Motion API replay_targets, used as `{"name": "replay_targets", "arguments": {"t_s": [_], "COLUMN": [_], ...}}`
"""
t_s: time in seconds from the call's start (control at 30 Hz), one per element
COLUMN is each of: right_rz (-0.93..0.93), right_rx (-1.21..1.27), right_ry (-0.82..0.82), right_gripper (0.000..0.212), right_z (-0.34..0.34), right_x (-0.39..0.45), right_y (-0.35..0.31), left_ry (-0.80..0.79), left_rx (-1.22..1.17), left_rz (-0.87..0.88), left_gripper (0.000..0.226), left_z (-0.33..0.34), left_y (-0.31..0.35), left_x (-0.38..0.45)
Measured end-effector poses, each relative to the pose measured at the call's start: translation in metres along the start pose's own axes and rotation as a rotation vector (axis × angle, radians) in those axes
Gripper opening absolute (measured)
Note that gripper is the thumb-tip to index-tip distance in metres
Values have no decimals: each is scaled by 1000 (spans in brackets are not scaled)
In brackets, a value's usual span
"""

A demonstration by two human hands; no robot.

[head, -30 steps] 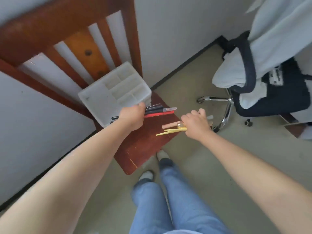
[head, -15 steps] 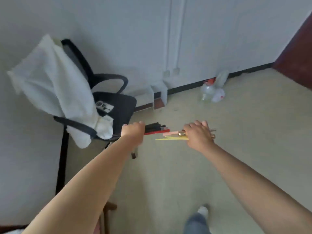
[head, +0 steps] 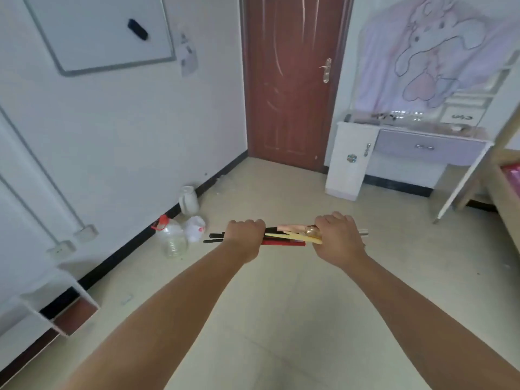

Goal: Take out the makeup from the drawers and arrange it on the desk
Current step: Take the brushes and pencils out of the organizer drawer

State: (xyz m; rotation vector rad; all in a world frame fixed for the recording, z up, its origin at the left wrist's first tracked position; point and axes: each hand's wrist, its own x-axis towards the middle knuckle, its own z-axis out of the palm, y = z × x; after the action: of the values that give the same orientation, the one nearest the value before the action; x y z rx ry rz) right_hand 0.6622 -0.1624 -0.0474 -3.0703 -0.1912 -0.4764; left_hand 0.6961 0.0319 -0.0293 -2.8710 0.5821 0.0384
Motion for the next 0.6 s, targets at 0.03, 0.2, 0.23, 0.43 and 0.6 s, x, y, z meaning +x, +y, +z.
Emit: {"name": "replay_targets", "arguments": {"t_s": [0.03,0.2,0.23,0.43,0.6], "right_rz": [48,227,251,417,539], "right_rx": [-2,-75,-99,-220,-276], "right_ry": [19,48,52,101,65], "right_gripper": [17,17,17,22,19], "right_z": [-1,-5,-6,-7,-4], "right_x": [10,72,89,206,270], "right_y": [27,158,183,338,458], "left_ry": [20,142,167,270,296], "left_rx": [15,113,131,184,170], "left_rz": [46,262,294,387,447], "left_gripper": [36,39,38,38,42], "left_z": [-9,-56,-66,-129,-169], "left_y": [17,88,99,158,214], "left_x": [29,173,204,402,542]}}
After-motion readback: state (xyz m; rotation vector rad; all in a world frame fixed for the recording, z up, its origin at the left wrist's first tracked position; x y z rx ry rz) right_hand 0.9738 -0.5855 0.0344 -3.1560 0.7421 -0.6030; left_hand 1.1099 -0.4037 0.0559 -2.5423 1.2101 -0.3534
